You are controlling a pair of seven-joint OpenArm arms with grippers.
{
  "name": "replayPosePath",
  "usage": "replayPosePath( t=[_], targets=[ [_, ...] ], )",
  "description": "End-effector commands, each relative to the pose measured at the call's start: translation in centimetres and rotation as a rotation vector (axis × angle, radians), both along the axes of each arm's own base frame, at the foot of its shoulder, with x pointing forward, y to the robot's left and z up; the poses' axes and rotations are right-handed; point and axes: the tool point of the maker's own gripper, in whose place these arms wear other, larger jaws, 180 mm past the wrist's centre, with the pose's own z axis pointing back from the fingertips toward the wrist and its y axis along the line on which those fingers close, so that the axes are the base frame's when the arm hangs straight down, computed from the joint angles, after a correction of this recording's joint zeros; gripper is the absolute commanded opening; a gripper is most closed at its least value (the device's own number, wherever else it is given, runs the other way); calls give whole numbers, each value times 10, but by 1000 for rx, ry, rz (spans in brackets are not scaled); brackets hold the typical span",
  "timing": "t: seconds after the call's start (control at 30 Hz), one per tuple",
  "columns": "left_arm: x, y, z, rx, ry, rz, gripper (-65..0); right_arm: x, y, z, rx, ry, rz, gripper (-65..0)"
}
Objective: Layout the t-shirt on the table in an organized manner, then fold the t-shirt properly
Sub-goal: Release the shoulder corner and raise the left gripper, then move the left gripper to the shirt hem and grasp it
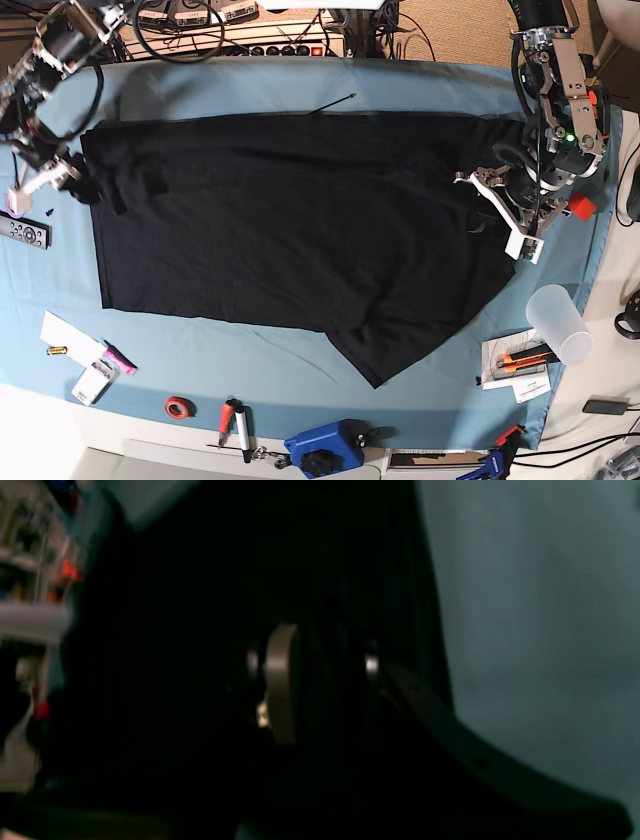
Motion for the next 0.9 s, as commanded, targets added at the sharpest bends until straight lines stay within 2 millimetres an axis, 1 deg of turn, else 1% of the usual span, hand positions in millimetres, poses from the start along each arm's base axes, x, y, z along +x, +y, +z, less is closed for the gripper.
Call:
replayPosePath(
  t=[0.0,0.1,0.17,0.3,0.33,0.4,0.47,0.53,0.6,0.7,0.87],
  targets=[
    [8,2,14,0,-55,0,-378,19,-9,24,-47,-76,-4,-478],
    [12,1,19,-2,-80,0,-378,43,-4,29,-123,-84,22,-478],
    [19,3,25,6,-100,4,-378,55,0,32,-165,-79,45,-478],
    [45,15,38,19,-155,68,-378,72,5,37,-220,-77,68,-479],
    [52,17,40,20,-159,74,-378,76,4,38,-229,-78,59,-478],
    [67,17,40,-2,-156,76,-378,81,-5,40,-252,-78,7,-479],
    [82,10,34,-17,-137,58,-378,83,-19,40,-301,-70,-54,-479],
    [97,-4,28,-16,-112,16,-378,81,-33,36,-362,-41,-99,-479],
    [113,-17,21,26,-97,-27,-378,80,-43,34,-394,-9,-140,-479],
    [139,-28,19,106,-103,-49,-378,78,-46,32,-407,12,-151,-479],
    [181,-37,25,268,-140,-69,-378,68,-48,21,-409,81,-152,-479]
  ],
)
